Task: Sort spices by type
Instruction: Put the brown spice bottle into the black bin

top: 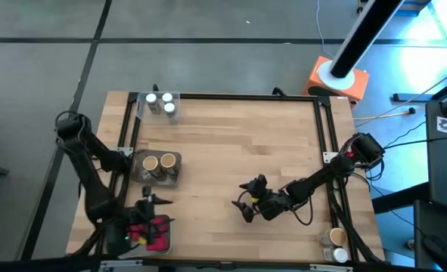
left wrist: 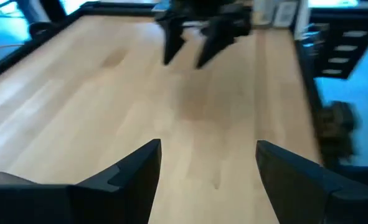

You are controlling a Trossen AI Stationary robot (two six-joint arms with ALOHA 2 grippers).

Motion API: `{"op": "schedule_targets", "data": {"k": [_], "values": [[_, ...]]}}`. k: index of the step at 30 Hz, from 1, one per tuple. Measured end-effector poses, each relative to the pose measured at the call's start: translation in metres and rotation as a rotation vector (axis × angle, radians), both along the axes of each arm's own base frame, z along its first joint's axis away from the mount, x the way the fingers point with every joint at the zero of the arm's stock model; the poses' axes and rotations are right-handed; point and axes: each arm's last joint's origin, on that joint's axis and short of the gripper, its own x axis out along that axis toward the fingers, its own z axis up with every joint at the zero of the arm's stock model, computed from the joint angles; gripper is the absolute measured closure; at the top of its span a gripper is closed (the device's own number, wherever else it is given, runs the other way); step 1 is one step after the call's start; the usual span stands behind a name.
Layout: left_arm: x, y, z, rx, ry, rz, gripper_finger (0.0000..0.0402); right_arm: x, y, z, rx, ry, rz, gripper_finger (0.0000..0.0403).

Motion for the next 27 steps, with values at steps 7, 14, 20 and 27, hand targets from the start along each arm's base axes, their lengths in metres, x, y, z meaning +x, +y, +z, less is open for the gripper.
{"op": "schedule_targets", "data": {"k": [7,14,20,27], "values": [[0.030,0.012,-0.028,-0.089,0.103,-0.109,0.0156,-0.014,0.013,0.039,-0.101,0.091,0.195,0.0045],[0.057,0.022,-0.035,-0.166,0.010,-0.321,0.0156,-0.037,0.012,0.087,-0.193,0.158,0.246,0.0045],[0.079,0.047,-0.038,-0.152,-0.031,-0.229,0.0156,-0.046,0.013,0.105,-0.259,0.133,0.286,0.0045],[0.100,0.063,-0.040,-0.153,-0.081,-0.157,0.0156,-0.036,0.004,0.120,-0.393,0.138,0.342,0.0051]]}}
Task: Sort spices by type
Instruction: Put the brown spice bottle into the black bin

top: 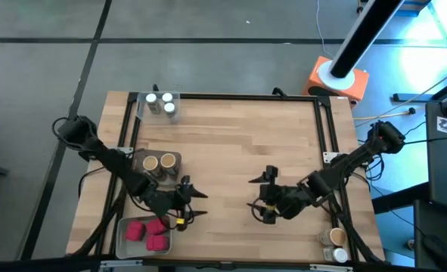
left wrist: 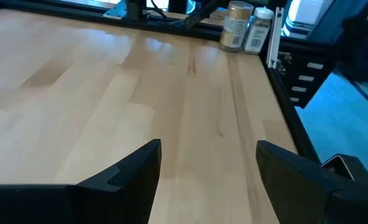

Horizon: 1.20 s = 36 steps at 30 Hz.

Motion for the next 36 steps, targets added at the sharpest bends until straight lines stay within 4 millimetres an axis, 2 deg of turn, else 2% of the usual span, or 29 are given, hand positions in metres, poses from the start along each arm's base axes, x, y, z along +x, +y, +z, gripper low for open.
{"op": "schedule_targets", "data": {"k": [6,9,18,24,27,31,36], "values": [[0.011,-0.005,-0.015,-0.044,-0.018,0.016,0.0156,-0.008,0.003,0.035,-0.045,0.112,0.070,0.0114],[0.016,-0.010,-0.021,-0.078,-0.051,0.017,0.0156,-0.017,0.004,0.042,-0.065,0.173,0.075,0.0160],[0.043,-0.012,-0.030,-0.103,-0.158,0.044,0.0156,-0.062,0.015,0.021,0.047,0.529,0.008,0.0306],[0.065,-0.009,-0.034,-0.099,-0.166,0.085,0.0156,-0.108,0.048,0.014,0.255,0.714,-0.040,0.0383],[0.075,-0.007,-0.035,-0.103,-0.180,0.103,0.0156,-0.135,0.063,0.013,0.375,0.822,-0.133,0.0398],[0.085,-0.002,-0.031,-0.112,-0.203,0.126,0.0156,-0.166,0.078,0.013,0.452,0.873,-0.230,0.0387],[0.088,0.002,-0.029,-0.126,-0.213,0.143,0.0156,-0.186,0.086,0.011,0.513,0.925,-0.343,0.0392]]}}
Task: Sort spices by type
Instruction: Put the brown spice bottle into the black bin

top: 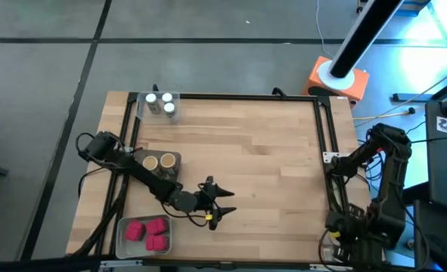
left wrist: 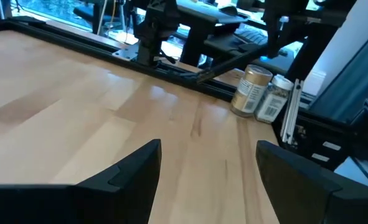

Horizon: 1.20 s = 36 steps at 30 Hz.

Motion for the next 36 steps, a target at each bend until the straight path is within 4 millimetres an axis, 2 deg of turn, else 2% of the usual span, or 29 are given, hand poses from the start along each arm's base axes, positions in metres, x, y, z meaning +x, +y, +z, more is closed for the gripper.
{"op": "schedule_targets", "data": {"k": [3,9,17,27,36], "values": [[0.000,0.000,0.000,0.004,0.002,-0.001,0.0156,-0.006,0.002,-0.006,0.001,0.044,-0.032,0.0399],[0.000,0.000,0.000,0.004,-0.001,-0.001,0.0156,-0.013,-0.003,-0.033,-0.021,0.187,-0.027,0.0397],[0.000,0.000,-0.001,0.017,0.007,-0.004,0.0156,0.000,-0.007,-0.037,-0.011,0.173,0.021,0.0397],[0.000,0.000,-0.001,0.031,0.009,-0.006,0.0156,0.029,-0.021,-0.038,-0.108,-0.029,0.122,0.0396],[0.000,0.000,-0.001,0.031,0.009,-0.006,0.0156,0.068,-0.044,-0.039,-0.232,-0.163,0.173,0.0396]]}}
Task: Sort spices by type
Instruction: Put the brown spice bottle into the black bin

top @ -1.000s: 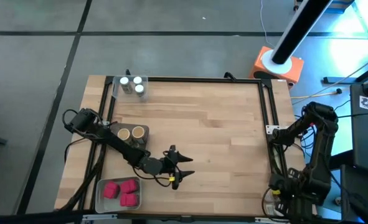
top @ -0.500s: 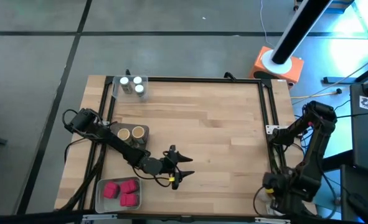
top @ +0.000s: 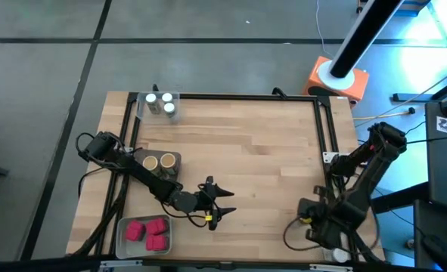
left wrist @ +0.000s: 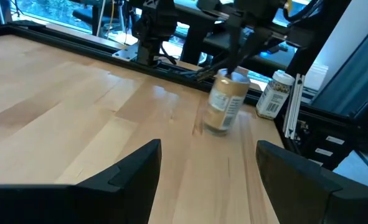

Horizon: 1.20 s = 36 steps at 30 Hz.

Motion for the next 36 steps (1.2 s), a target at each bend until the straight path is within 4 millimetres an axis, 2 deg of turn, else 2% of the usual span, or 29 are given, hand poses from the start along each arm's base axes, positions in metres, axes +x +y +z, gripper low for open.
{"op": "schedule_targets", "data": {"k": [10,18,22,30,36], "values": [[0.000,-0.001,0.000,-0.002,0.000,-0.002,0.0156,0.035,-0.030,-0.001,-0.096,-0.042,0.014,0.0396],[-0.002,-0.003,0.000,0.006,0.001,-0.011,0.0156,0.042,-0.039,0.002,-0.152,-0.063,0.094,0.0395],[-0.005,-0.009,0.000,0.023,0.003,-0.032,0.0156,0.034,-0.041,0.013,-0.119,-0.102,0.104,0.0395],[-0.005,-0.010,0.000,0.026,0.002,-0.035,0.0156,-0.011,-0.036,0.047,-0.077,-0.348,0.114,0.0395],[-0.005,-0.010,0.000,0.024,0.003,-0.036,0.0156,-0.035,-0.033,0.054,-0.099,-0.445,0.103,0.0395]]}}
